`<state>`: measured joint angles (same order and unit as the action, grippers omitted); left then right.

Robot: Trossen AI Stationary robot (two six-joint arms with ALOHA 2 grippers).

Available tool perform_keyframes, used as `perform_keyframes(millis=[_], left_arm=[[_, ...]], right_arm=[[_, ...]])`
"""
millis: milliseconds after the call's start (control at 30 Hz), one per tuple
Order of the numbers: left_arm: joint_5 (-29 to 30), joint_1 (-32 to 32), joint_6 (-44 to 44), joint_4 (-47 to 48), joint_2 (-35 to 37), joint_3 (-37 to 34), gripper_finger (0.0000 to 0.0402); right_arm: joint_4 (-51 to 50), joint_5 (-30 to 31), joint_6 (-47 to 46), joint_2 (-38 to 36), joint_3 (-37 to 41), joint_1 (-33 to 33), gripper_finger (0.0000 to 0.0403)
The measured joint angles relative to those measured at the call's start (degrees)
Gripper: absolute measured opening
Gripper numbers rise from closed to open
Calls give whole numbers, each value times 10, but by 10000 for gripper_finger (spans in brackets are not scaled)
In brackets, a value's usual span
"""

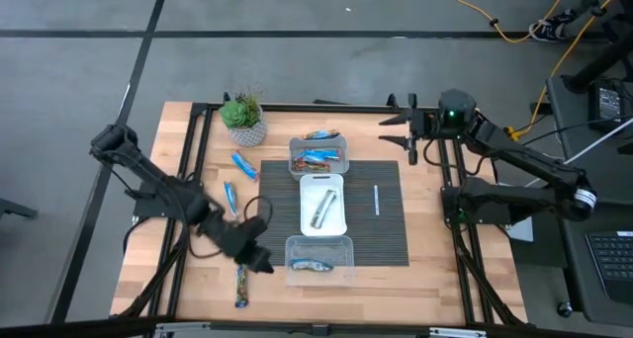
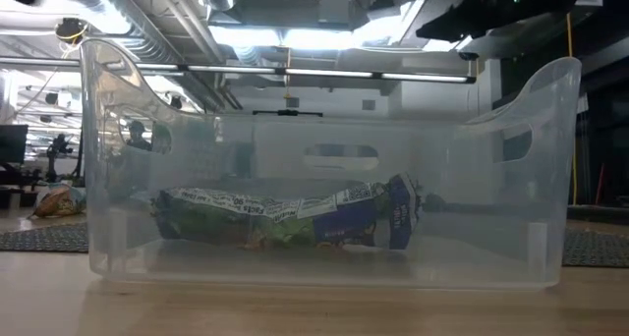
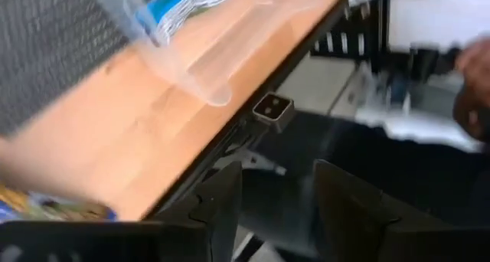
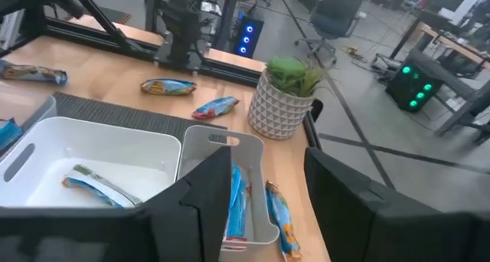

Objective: Pick and place Granola Bars by type
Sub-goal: Put the blue granola bar into the transparent bin

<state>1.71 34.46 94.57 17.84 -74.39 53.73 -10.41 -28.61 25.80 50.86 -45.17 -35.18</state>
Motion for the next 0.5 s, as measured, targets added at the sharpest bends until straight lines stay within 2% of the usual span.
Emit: perform_keyframes(millis=[100, 200, 300, 500], left_arm=[[87, 57, 99, 0, -26, 8, 147], [134, 96, 185, -2, -57, 12, 142], [113, 114, 230, -15, -89, 11, 140], [81, 111, 233, -37, -126, 11, 138]], right_arm=[[8, -27, 0, 8, 0, -15, 168], [21, -46, 0, 15, 0, -23, 168], [34, -59, 0, 19, 0, -27, 168], [33, -62, 0, 20, 0, -27, 168]])
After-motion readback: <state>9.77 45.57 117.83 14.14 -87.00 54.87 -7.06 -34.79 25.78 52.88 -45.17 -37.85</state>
